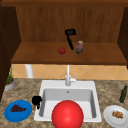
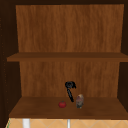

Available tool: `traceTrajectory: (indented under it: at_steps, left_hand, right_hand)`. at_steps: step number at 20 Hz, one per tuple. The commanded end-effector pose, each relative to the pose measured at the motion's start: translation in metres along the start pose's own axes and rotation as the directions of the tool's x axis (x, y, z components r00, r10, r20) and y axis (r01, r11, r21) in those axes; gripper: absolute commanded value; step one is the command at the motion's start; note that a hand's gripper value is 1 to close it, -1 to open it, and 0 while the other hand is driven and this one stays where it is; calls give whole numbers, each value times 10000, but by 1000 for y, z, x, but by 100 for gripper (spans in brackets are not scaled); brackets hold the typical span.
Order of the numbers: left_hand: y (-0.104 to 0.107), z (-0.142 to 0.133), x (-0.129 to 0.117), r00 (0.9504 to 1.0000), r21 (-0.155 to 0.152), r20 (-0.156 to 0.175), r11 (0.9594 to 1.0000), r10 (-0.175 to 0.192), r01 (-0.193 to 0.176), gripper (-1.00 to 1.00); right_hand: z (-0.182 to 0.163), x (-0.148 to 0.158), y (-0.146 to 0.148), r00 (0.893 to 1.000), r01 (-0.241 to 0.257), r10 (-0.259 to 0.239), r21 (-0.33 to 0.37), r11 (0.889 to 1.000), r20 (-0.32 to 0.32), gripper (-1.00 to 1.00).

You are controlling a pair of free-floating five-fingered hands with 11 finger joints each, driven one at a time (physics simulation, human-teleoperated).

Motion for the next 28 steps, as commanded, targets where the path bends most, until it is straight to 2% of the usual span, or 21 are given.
traceTrajectory:
  at_steps: [1, 6, 8, 11, 18, 23, 28]
  left_hand:
    - [0, 0, 0, 10000, 0, 0, 10000, 0, 0, 0]
    - [0, 0, 0, 10000, 0, 0, 10000, 0, 0, 0]
    - [0, 0, 0, 10000, 0, 0, 10000, 0, 0, 0]
    - [0, 0, 0, 10000, 0, 0, 10000, 0, 0, 0]
    - [0, 0, 0, 10000, 0, 0, 10000, 0, 0, 0]
    - [0, 0, 0, 10000, 0, 0, 10000, 0, 0, 0]
    - [0, 0, 0, 10000, 0, 0, 10000, 0, 0, 0]
  right_hand:
    - [-2, -20, 3, 9984, 472, -471, 5, 9989, 320, -100]
    - [-25, -39, 3, 9975, 609, -612, 86, 9981, 365, -100]
    - [-38, -44, -2, 9966, 739, -753, 429, 9963, 319, -100]
    - [-57, -50, -7, 9975, 614, -642, 868, 9943, 296, -100]
    - [-100, -64, -15, 9968, 665, -727, 1552, 9856, 345, -100]
    - [-125, -70, -13, 9966, 631, -734, 2241, 9725, 376, -100]
    - [-136, -71, -13, 9968, 532, -698, 3236, 9447, 397, -100]
